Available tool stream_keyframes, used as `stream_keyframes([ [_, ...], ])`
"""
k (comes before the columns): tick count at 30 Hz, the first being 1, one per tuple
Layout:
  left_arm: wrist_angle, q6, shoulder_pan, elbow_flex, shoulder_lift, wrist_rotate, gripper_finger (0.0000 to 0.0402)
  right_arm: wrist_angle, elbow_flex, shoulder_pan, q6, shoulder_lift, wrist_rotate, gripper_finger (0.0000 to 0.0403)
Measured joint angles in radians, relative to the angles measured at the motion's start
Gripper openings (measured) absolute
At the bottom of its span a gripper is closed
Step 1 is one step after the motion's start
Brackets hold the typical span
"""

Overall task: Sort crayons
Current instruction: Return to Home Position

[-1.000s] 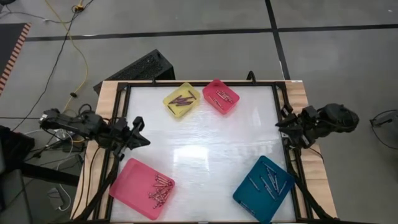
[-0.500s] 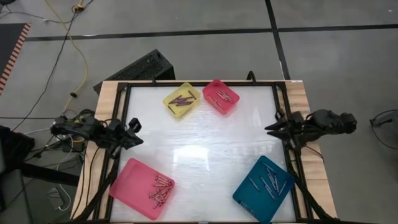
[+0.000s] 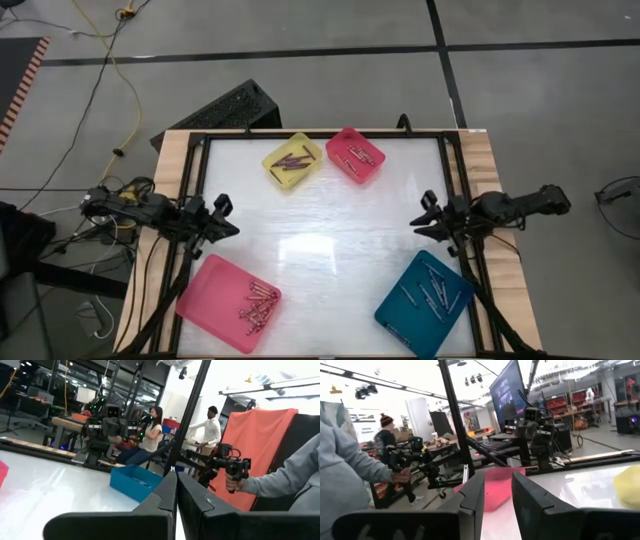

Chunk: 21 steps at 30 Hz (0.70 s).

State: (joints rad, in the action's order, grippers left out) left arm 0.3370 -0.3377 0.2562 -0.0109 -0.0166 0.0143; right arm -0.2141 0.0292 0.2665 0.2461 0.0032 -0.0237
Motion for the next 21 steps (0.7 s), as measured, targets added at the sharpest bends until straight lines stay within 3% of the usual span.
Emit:
stream_keyframes([
  [21,-0.078,0.021,0.0,0.002,0.0,0.099,0.0,0.039,-0.022,-0.001,-0.044,0.0,-0.016,0.0107],
])
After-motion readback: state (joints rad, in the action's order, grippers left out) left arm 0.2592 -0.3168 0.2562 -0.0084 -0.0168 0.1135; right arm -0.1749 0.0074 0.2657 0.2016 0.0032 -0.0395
